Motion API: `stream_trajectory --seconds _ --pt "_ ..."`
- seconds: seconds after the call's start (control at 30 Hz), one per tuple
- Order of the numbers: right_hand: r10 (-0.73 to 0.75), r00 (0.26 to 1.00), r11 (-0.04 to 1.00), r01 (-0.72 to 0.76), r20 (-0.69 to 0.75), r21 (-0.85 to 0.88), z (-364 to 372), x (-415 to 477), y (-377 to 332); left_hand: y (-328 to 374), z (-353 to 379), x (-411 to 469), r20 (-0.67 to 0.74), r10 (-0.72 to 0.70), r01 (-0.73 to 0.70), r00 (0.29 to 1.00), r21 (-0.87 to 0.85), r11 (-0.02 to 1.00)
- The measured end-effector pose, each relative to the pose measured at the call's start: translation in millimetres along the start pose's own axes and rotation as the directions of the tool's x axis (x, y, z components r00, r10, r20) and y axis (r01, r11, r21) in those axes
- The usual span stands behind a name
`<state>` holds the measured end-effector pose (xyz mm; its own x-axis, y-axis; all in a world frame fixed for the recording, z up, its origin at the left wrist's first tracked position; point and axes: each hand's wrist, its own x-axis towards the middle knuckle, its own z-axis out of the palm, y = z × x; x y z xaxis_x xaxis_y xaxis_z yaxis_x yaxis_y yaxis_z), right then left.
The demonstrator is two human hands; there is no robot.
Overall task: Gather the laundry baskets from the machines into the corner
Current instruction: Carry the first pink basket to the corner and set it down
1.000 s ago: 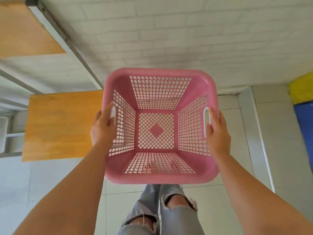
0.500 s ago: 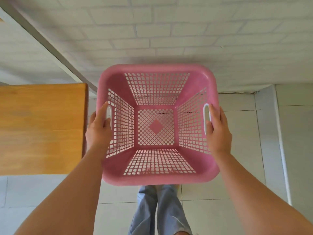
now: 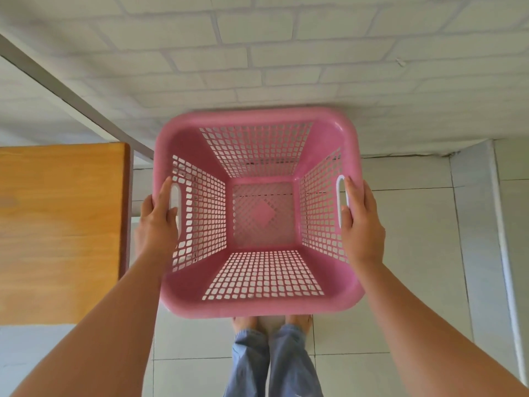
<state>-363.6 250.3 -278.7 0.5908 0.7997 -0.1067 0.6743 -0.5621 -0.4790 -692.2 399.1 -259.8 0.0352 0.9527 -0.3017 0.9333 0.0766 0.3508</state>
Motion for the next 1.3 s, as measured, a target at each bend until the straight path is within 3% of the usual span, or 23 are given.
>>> stream_trajectory --seconds 0.13,0.3,0.4,0.7,0.87,1.07,1.3 --pt "-0.017 1.000 0.999 0.018 0.020 -0.030 3 5 0 -7 5 6 0.051 0.025 -0.028 0.998 0.061 0.998" --pt "-0.016 0.995 0.970 0.040 0.102 -0.240 -2 6 -1 10 8 6 0.077 -0.079 0.060 0.994 0.226 0.972" --pt "0.039 0.992 0.973 -0.011 0.118 -0.232 -13 -7 -13 23 1 -4 0.112 -0.105 0.072 0.988 0.269 0.960" --pt "0.028 0.974 0.971 0.027 0.226 -0.238 -83 -100 -43 52 -48 -89 0.244 0.022 -0.097 0.970 0.297 0.950" --pt "0.125 0.968 0.974 -0.078 0.219 -0.211 -141 -160 -55 79 -89 -144 0.295 0.206 -0.294 0.933 0.292 0.910" --pt "0.253 0.962 0.957 -0.233 0.101 -0.176 -201 -234 -48 116 -120 -196 0.399 0.396 -0.520 0.827 0.274 0.809" --pt "0.440 0.898 0.892 -0.433 0.025 -0.131 -244 -323 -15 177 -114 -270 0.550 0.583 -0.779 0.598 0.231 0.583"
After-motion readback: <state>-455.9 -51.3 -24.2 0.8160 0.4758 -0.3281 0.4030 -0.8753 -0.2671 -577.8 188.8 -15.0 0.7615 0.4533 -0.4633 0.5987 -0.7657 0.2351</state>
